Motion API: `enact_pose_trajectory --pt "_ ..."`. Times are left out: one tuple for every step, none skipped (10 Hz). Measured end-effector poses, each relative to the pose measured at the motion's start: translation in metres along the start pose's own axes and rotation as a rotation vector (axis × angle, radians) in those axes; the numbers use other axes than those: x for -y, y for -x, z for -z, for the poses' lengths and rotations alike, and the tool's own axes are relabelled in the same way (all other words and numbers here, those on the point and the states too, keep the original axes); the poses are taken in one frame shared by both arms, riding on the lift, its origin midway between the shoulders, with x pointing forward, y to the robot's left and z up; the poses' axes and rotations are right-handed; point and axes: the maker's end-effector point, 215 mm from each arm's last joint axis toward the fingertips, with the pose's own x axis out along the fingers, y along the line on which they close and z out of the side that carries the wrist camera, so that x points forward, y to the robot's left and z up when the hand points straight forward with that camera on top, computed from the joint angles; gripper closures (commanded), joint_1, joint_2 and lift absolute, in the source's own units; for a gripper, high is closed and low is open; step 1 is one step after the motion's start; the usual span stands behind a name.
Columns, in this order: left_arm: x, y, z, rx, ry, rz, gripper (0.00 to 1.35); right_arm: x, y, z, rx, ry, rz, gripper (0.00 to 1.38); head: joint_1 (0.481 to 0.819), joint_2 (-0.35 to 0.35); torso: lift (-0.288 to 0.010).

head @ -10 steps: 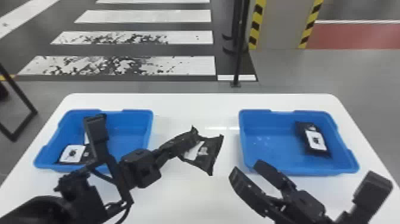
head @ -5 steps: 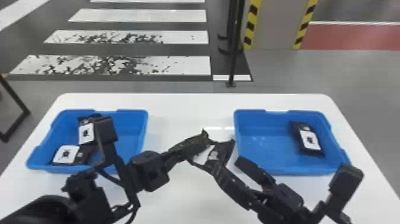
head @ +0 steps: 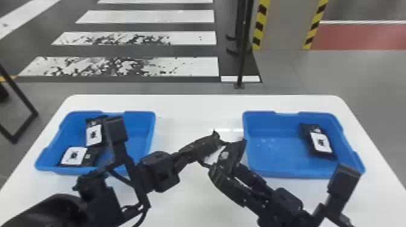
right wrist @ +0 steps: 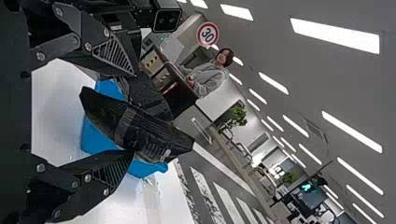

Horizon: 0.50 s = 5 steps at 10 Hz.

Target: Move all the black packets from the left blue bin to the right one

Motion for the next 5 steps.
enact_pose_trajectory --pt "0.003 -0.002 0.001 0.000 0.003 0.008 1.20 0.002 -0.001 -0.002 0.003 0.011 0.007 1.28 0.695 0.023 -0.140" --pt "0.005 -0.003 0.001 -0.001 0.005 0.014 1.21 0.006 -0.001 -0.011 0.030 0.028 0.026 1.28 0.695 0.012 -0.140" --pt "0.006 -0.003 0.002 -0.002 0.007 0.016 1.20 0.007 0.000 -0.018 0.056 0.040 0.036 1.28 0.695 0.006 -0.140" --pt "0.007 -0.003 0.002 -0.003 0.008 0.018 1.20 0.007 0.000 -0.021 0.067 0.047 0.038 1.28 0.695 0.000 -0.140" --pt "0.008 -0.003 0.002 0.001 0.009 0.019 0.96 0.007 0.000 -0.023 0.071 0.049 0.039 1.28 0.695 -0.002 -0.140"
